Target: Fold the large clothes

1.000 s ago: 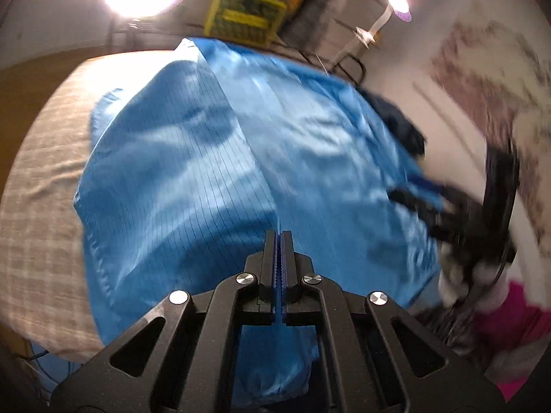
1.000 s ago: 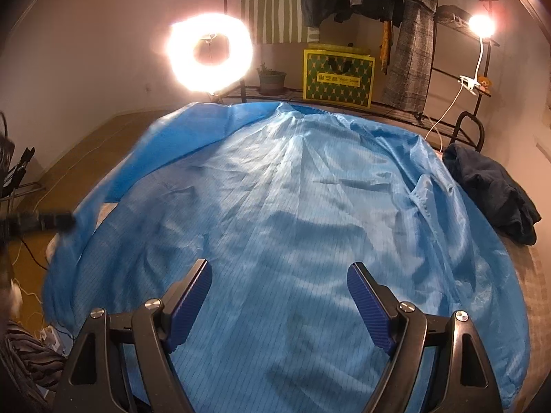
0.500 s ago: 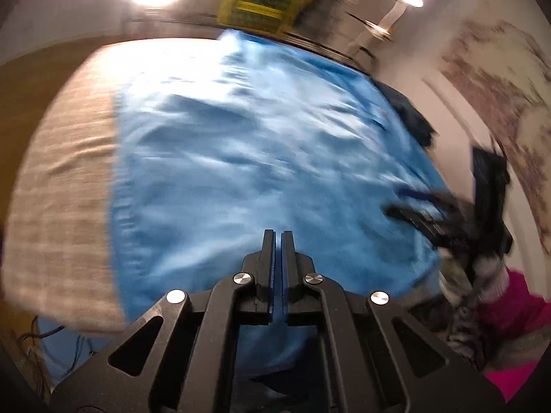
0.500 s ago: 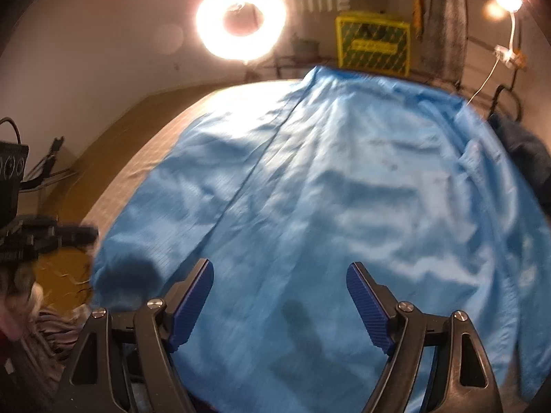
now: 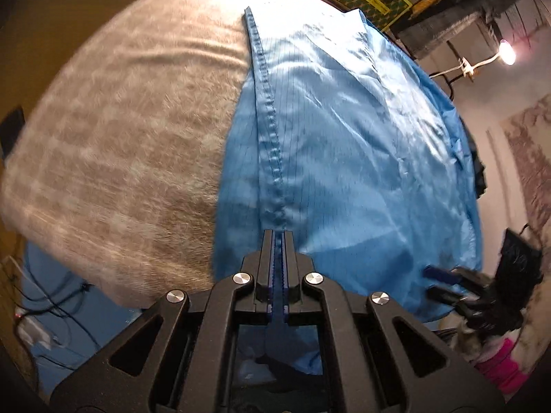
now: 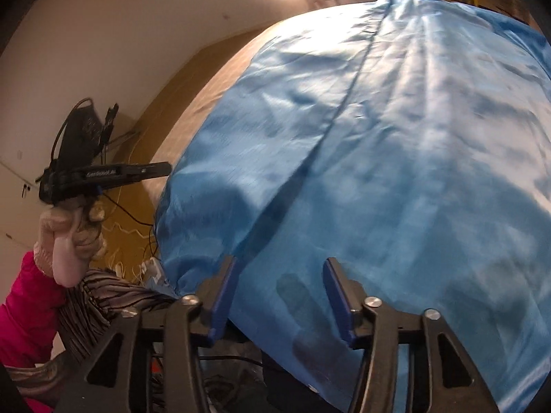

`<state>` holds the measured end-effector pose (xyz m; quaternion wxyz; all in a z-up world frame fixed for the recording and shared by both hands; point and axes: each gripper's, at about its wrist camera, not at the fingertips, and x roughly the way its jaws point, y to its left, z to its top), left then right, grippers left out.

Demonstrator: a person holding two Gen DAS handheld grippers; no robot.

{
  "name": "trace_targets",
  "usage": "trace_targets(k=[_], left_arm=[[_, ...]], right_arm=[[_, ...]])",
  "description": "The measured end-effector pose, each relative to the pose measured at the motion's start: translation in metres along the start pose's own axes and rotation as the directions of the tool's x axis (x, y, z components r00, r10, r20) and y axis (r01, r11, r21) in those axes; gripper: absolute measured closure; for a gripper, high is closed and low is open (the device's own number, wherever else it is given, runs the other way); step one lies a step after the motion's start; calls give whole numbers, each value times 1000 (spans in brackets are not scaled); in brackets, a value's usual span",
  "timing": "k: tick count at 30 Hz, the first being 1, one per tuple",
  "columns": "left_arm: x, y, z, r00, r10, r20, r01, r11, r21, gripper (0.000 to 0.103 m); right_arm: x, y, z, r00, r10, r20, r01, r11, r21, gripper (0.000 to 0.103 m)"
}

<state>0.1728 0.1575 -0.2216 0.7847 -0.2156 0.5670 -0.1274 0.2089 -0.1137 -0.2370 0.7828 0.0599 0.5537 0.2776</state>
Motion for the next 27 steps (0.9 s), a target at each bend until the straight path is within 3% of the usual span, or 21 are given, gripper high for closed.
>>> trace_targets(k=[6, 10, 14, 17, 18, 20, 21, 22, 23, 26, 27], left_arm=[[3, -11, 4, 999, -54, 8, 54, 998, 22, 103], [8, -15, 5, 999, -42, 11, 42, 998, 48, 103], [4, -11, 6, 998, -50, 48, 49, 998, 27, 103], [-5, -12, 4, 997, -17, 81, 13, 998, 54, 103], [-7, -13, 4, 996, 9, 89, -15, 998, 59, 103], [-4, -8, 6, 998, 24, 62, -26, 999, 35, 90], [-2, -4, 6, 999, 13, 50, -14, 1000, 17, 70], [-1, 0, 7, 999, 6, 54, -5, 1000, -7, 57], [0, 3, 8, 998, 2, 58, -1, 1000, -20, 57], [5, 6, 11, 999, -18, 48, 20, 999, -35, 57], [6, 6, 13, 998, -31, 50, 33, 999, -34, 64]], right_arm=[[19, 8, 3, 999, 26, -45, -26, 1000, 4, 68], [25, 13, 4, 998, 30, -56, -30, 999, -10, 77], [28, 21, 7, 998, 34, -61, -35, 999, -23, 93], [25, 25, 8, 998, 21, -53, -23, 999, -43, 95], [24, 27, 7, 999, 16, -50, -19, 998, -52, 92], [22, 28, 7, 999, 8, -40, -10, 998, -54, 86], [20, 27, 7, 999, 4, -33, -6, 999, -52, 66], [17, 25, 6, 1000, -8, -20, 7, 999, -44, 55], [15, 24, 6, 1000, -14, -12, 13, 999, -37, 42], [9, 17, 6, 1000, 16, -2, -16, 1000, -3, 40], [9, 14, 6, 1000, 25, -3, -25, 1000, 8, 42]])
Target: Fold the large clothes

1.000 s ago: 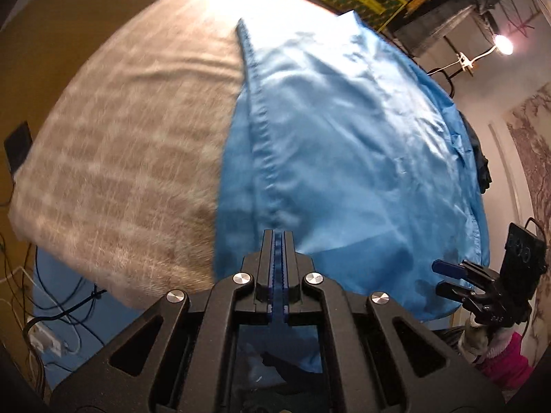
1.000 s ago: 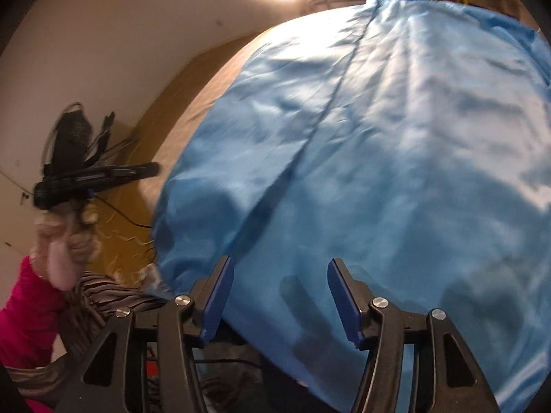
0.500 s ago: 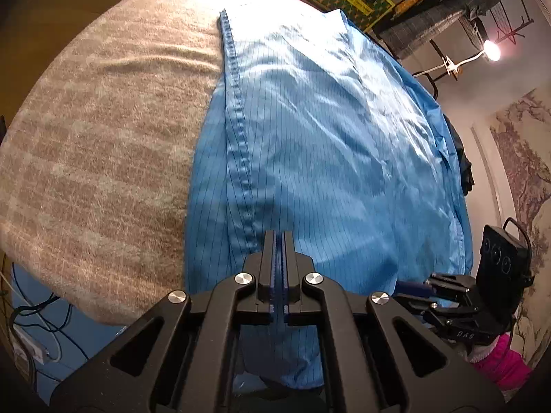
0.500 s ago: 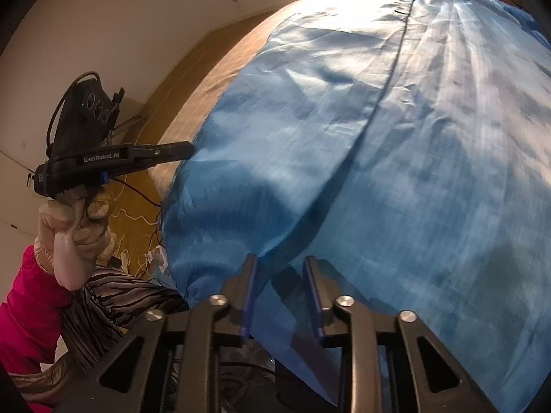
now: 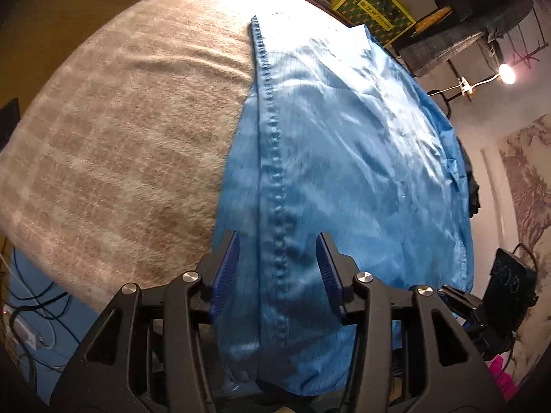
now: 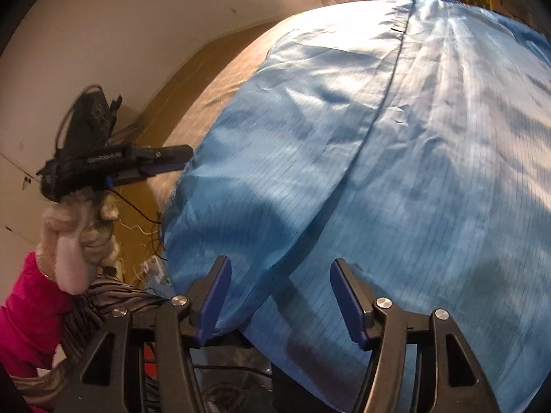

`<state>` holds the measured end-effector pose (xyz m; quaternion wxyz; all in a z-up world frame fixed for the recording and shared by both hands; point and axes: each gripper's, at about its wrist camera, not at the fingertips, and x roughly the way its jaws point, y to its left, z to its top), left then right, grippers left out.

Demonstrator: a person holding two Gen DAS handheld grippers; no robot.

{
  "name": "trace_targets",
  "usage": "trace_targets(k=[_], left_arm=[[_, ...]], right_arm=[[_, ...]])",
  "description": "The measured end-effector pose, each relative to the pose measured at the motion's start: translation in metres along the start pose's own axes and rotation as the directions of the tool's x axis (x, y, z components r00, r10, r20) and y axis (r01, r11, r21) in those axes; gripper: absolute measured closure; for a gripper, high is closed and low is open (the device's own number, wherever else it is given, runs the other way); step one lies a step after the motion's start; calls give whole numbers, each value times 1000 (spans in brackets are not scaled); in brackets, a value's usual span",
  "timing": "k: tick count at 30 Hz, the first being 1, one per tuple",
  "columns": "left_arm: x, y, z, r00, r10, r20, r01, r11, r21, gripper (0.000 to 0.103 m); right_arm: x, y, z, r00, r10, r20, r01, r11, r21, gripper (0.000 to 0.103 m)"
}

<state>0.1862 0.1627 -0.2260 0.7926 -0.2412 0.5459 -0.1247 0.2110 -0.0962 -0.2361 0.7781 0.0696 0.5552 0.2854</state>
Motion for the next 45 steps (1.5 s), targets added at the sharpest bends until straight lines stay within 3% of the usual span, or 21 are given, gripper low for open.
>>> trace_targets(k=[1, 3, 9, 13, 17, 20, 21, 22, 24, 25, 31, 36, 39, 42, 45], left_arm=[[2, -1, 1, 1000, -7, -6, 7, 1000, 1, 85], [8, 0, 5, 1000, 8, -19, -9, 1000, -6, 97], [1, -1, 11, 999, 11, 39, -11, 1000, -15, 103], [-9, 9, 21, 994, 54, 96, -50, 998, -45, 103], [-13, 21, 21, 992, 56, 111, -48, 996, -73, 103], [-14, 32, 10, 998, 4, 60, 2, 995, -95, 102], [-14, 33, 5, 999, -3, 50, 7, 995, -97, 93], [-14, 36, -1, 999, -5, 42, 9, 994, -104, 73], [-15, 42, -11, 999, -17, 47, 23, 991, -133, 47], [-16, 46, -18, 998, -32, 58, 40, 987, -156, 47], [-8, 48, -35, 991, -131, 38, 136, 967, -216, 47], [-5, 39, -36, 993, -106, 47, 112, 979, -170, 49], [1, 39, -35, 991, -133, 26, 135, 974, -179, 95], [-5, 32, -35, 985, -163, 62, 171, 974, -146, 100], [-15, 23, -34, 978, -189, 93, 197, 976, -97, 100]], right_arm=[[1, -2, 0, 1000, 9, -5, -9, 1000, 10, 43], [5, -5, 0, 1000, 19, -25, -19, 1000, 22, 57], [16, 6, -1, 996, 58, -65, -58, 998, 0, 96], [22, 24, 9, 998, 40, -42, -42, 998, -48, 100], [35, 27, 14, 998, 26, -53, -29, 998, -54, 101], [37, 30, 11, 997, 26, -74, -31, 997, -70, 97], [34, 32, 9, 997, 18, -75, -24, 996, -86, 95], [31, 32, 8, 997, 8, -73, -15, 996, -93, 94], [18, 32, 4, 998, 8, -57, -13, 996, -90, 62], [14, 32, 5, 999, 4, -46, -8, 996, -90, 59], [-26, 51, 14, 997, -49, 56, 60, 979, -194, 58], [-17, 49, 38, 997, -69, 30, 74, 980, -187, 55], [13, 37, 45, 997, -62, -39, 57, 989, -134, 55], [34, 24, 52, 994, -60, -92, 54, 997, -63, 55], [24, 21, 70, 997, -44, -62, 42, 999, -26, 54]])
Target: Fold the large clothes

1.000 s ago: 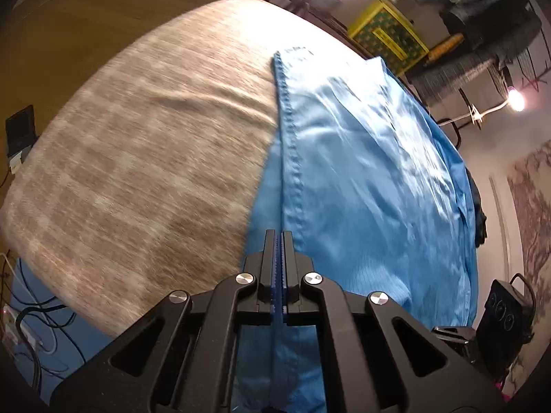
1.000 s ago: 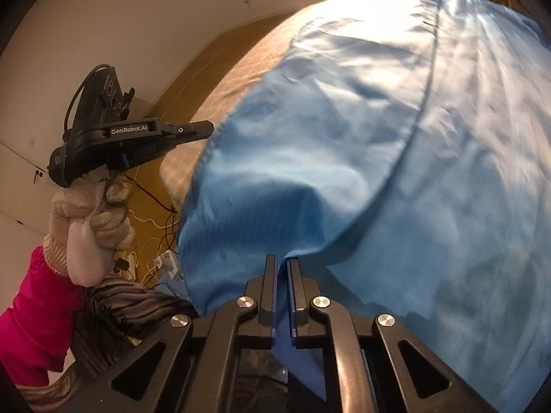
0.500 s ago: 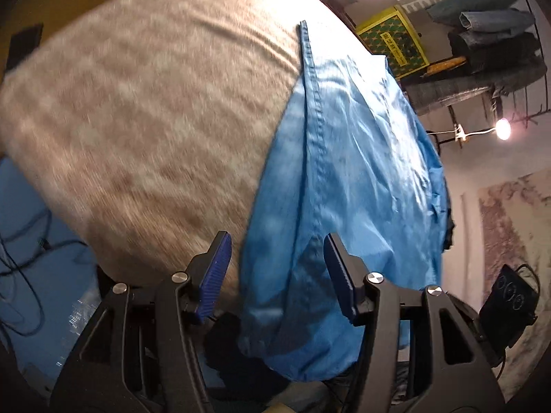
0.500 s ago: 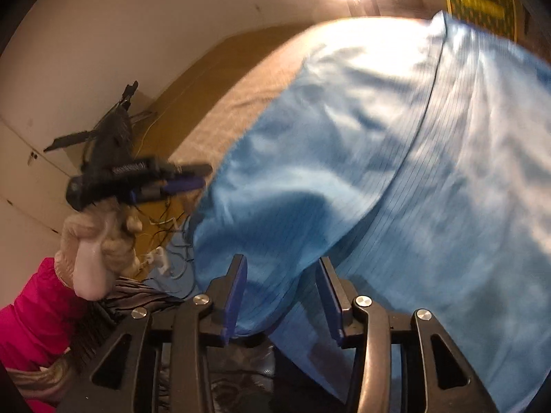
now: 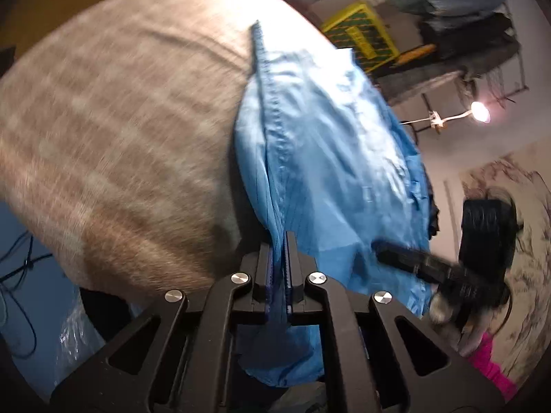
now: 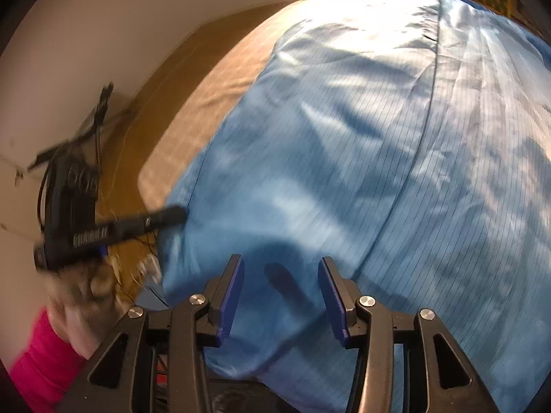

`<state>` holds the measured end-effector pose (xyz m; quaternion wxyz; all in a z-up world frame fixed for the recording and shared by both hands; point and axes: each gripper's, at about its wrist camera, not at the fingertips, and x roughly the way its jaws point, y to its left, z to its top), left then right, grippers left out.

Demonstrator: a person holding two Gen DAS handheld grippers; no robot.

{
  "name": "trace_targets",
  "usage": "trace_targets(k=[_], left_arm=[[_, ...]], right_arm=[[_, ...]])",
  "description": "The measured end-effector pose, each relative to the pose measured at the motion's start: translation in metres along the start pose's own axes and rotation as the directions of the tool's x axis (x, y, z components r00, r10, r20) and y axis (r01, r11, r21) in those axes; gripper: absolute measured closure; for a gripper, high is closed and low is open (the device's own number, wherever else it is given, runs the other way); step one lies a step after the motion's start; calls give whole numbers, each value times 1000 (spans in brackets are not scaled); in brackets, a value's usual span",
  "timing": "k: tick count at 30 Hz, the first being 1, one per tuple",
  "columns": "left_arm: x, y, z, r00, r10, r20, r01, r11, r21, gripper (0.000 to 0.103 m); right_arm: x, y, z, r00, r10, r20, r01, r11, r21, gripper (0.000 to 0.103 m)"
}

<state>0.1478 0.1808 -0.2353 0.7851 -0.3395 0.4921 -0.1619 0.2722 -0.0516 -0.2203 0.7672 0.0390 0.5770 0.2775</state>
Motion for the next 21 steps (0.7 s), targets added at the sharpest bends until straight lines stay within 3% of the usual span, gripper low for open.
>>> trace_targets(k=[1, 3, 5, 12, 15, 19, 21], left_arm=[[-2, -4, 0, 1000, -13, 8, 12, 1000, 10, 101], [-4, -9, 2, 999, -39, 15, 38, 999, 15, 101], [-5, -13, 4, 998, -58, 16, 58, 998, 22, 101], [-2, -33, 8, 996, -88, 8, 87, 994, 71, 102], [-2, -37, 11, 995, -98, 10, 97, 992, 80, 102], [3, -41, 13, 996, -92, -2, 92, 992, 89, 102], [6, -43, 14, 996, -93, -7, 93, 991, 91, 102]], right_arm=[[-6, 3, 10, 1000, -11, 20, 11, 1000, -6, 50], [-16, 13, 32, 998, -40, 58, 42, 999, -34, 33], [-17, 24, 54, 997, -45, 64, 49, 997, -68, 26], [32, 64, 130, 991, -132, -11, 129, 983, -130, 27], [59, 71, 143, 983, -173, -55, 164, 978, -132, 27], [95, 74, 152, 953, -287, -95, 267, 947, -180, 29], [112, 74, 153, 935, -335, -113, 307, 928, -211, 39]])
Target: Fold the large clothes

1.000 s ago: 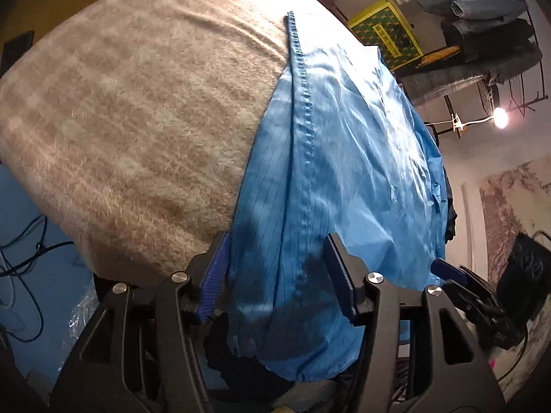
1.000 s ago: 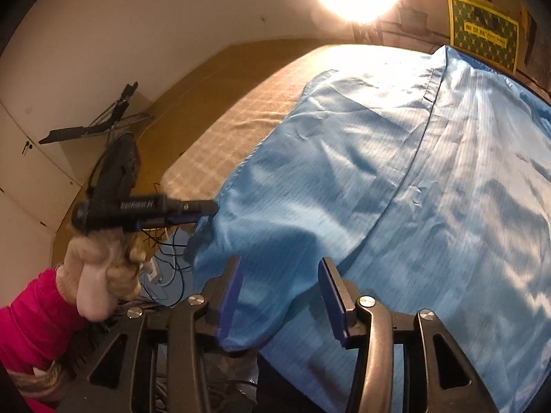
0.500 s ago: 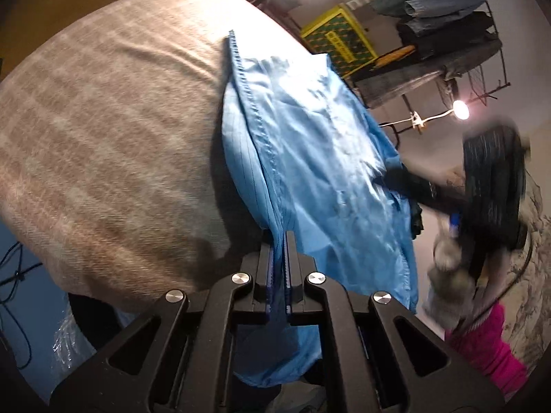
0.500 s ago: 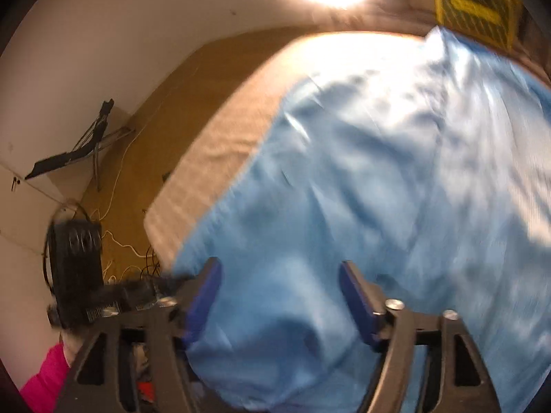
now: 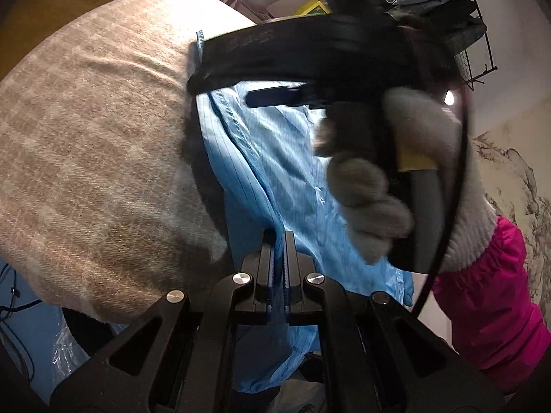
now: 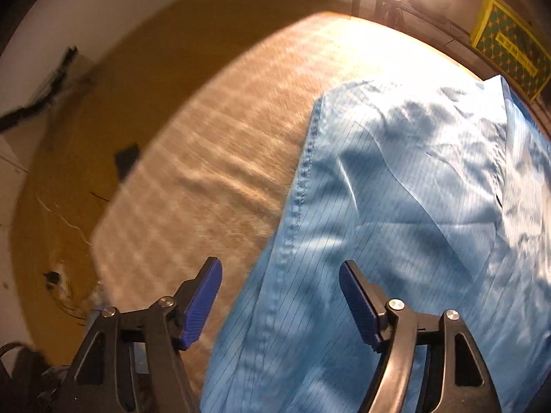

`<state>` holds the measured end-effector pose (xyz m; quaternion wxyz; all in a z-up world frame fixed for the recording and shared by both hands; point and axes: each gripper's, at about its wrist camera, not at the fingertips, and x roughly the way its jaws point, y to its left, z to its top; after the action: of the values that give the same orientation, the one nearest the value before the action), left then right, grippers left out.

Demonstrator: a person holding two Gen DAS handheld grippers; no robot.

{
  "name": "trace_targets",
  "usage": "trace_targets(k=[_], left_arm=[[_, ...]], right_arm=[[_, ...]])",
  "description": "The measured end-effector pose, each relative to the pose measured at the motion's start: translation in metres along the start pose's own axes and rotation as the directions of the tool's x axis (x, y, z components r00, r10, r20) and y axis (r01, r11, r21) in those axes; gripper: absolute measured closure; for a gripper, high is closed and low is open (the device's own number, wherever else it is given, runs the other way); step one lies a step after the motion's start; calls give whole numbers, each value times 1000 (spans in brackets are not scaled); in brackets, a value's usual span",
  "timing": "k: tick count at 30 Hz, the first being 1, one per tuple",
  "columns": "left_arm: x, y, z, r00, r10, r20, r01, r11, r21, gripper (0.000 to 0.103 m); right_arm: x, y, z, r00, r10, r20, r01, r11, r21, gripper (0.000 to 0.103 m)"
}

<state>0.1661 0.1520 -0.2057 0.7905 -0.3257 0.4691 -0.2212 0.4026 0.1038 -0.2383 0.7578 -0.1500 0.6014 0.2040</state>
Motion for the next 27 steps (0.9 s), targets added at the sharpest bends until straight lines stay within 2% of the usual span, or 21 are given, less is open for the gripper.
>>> trace_targets(k=[1, 3, 4, 6, 8, 13, 17, 23, 27], left_arm=[[3, -3, 1, 1000, 4, -1, -4, 1000, 5, 102], [6, -7, 3, 1000, 12, -2, -12, 1000, 14, 102], [8, -8, 4, 1000, 16, -4, -16, 1000, 17, 102], [11, -12, 6, 1000, 20, -10, -20, 1000, 18, 102], [15, -19, 9, 1000, 22, -12, -21, 999, 27, 102], [20, -41, 12, 1000, 29, -11, -28, 996, 83, 102], [28, -64, 14, 999, 32, -22, -29, 991, 133, 102], [49, -113, 12, 999, 31, -44, -19, 966, 258, 102], [61, -142, 4, 997, 24, -76, 2, 944, 330, 102]], right_arm=[[8, 1, 0, 1000, -22, -11, 22, 1000, -13, 43], [19, -1, 0, 998, -51, -29, 50, 998, -25, 63], [23, -3, -2, 998, -53, -34, 52, 998, -21, 69], [26, -10, -5, 999, -34, -26, 34, 999, 2, 89], [23, -18, -8, 1000, -17, -11, 17, 1000, 26, 96], [-1, -52, -21, 993, 85, 78, -94, 989, 110, 100], [-22, -85, -42, 973, 168, 157, -197, 961, 193, 101], [-45, -155, -75, 921, 251, 298, -348, 874, 340, 102], [-60, -216, -116, 863, 278, 421, -462, 773, 436, 102]])
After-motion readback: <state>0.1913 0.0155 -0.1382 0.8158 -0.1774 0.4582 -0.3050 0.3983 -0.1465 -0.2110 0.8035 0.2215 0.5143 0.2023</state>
